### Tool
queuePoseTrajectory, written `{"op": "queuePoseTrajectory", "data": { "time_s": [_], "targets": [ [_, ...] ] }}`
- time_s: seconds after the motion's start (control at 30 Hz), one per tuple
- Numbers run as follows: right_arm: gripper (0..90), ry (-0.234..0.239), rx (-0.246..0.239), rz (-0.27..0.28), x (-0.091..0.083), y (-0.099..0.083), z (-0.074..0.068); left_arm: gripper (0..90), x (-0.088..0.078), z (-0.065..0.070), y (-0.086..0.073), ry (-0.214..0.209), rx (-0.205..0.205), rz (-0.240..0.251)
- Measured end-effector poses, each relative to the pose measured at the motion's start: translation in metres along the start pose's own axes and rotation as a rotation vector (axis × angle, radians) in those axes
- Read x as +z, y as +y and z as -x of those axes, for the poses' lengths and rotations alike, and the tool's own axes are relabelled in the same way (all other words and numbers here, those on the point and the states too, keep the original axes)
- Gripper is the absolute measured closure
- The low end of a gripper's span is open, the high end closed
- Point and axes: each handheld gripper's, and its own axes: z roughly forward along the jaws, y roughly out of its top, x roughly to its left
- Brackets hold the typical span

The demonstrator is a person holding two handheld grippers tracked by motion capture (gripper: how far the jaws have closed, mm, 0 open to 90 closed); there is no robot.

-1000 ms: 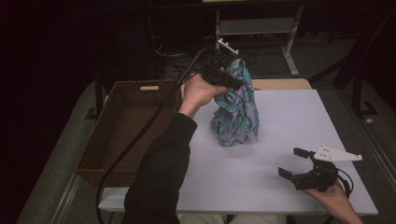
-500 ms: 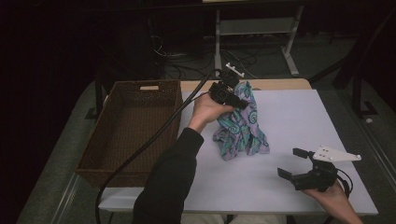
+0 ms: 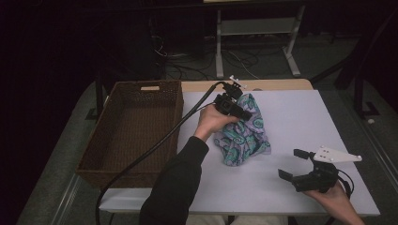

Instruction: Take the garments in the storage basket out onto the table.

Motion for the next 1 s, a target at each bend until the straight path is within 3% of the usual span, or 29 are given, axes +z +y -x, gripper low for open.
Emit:
{"op": "queuePoseTrajectory", "data": {
  "time_s": [0.23, 0.4, 0.53, 0.63, 0.77, 1.0],
  "targets": [
    [0.0, 0.004, 0.0, -0.006, 0.0, 0.0, -0.001, 65.0, 0.02, -0.002, -0.008, -0.006, -0.028, -0.04],
    [0.0, 0.01, -0.008, -0.011, 0.002, 0.0, -0.002, 52.8, 0.03, -0.004, -0.014, -0.005, -0.046, -0.08],
    [0.0, 0.013, -0.008, -0.015, 0.003, 0.0, -0.003, 45.1, 0.035, -0.003, -0.017, 0.02, -0.041, -0.1],
    [0.0, 0.013, -0.004, -0.013, 0.002, 0.0, -0.003, 38.8, 0.034, -0.001, -0.016, 0.042, -0.041, -0.105],
    [0.0, 0.014, -0.004, -0.012, 0.002, 0.0, -0.003, 27.3, 0.027, 0.003, -0.015, 0.121, -0.024, -0.094],
    [0.0, 0.015, -0.004, -0.014, 0.003, 0.0, -0.003, 16.3, 0.009, 0.004, -0.014, 0.132, -0.032, -0.039]
  ]
}}
